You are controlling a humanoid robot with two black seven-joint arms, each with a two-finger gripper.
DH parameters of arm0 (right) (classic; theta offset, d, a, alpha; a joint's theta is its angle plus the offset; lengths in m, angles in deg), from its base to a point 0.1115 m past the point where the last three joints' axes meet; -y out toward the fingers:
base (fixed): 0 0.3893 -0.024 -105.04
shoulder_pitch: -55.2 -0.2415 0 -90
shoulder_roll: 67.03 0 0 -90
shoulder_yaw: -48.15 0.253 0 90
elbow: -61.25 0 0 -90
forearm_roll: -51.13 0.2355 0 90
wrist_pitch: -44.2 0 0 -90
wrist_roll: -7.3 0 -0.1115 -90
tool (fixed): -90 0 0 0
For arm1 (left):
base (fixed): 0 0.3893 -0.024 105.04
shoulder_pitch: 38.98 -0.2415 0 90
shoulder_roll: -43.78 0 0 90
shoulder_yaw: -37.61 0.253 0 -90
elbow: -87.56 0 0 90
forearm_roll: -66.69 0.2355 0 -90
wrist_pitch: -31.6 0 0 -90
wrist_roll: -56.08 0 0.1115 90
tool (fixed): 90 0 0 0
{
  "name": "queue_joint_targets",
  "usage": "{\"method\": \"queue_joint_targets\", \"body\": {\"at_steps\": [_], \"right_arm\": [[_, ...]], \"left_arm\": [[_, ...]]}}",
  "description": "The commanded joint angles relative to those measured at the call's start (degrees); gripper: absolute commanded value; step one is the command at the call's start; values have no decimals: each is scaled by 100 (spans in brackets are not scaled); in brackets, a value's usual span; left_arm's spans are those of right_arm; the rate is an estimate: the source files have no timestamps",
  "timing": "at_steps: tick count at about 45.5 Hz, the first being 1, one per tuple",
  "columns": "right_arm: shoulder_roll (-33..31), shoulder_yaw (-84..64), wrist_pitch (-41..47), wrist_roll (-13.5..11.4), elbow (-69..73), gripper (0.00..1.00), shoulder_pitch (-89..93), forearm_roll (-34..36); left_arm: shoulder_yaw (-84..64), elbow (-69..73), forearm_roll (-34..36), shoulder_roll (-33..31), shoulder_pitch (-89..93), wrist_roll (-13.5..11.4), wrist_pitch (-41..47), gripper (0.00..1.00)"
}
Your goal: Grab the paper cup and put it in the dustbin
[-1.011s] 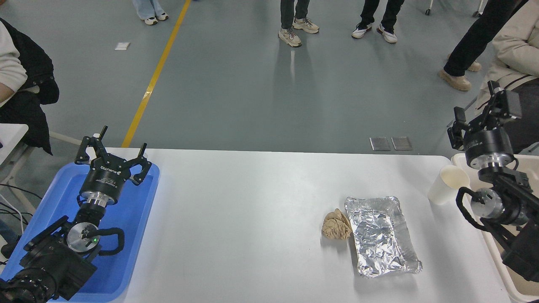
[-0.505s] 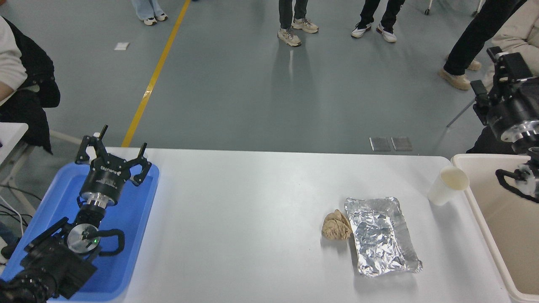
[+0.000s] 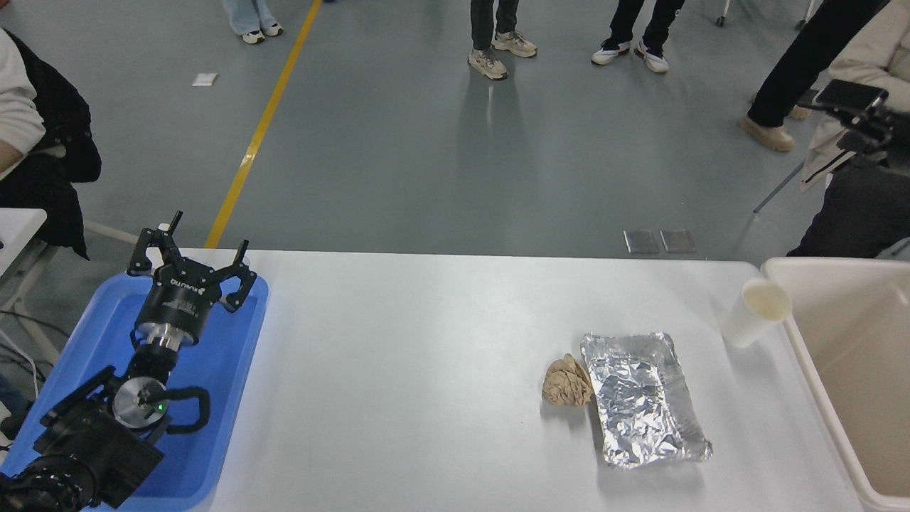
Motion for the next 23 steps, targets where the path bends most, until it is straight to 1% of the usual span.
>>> {"method": "queue_joint_targets", "body": {"at_steps": [1, 5, 14, 19, 23], "right_arm": [[470, -1506, 883, -134, 162, 100, -930, -358], [550, -1569, 1463, -125, 285, 100, -1132, -340], [550, -1656, 2474, -125, 874, 100, -1756, -375], [550, -1648, 2808, -125, 1120, 100, -2064, -375], [611, -1674, 2879, -125, 1226, 100, -2134, -375]], "left_arm": [[0, -6, -1, 3, -1, 0, 0, 100], [0, -6, -1, 3, -1, 0, 0, 100], [0, 2, -1, 3, -1, 0, 0, 100], [0, 2, -1, 3, -1, 0, 0, 100], [0, -6, -1, -6, -1, 0, 0, 100]]}}
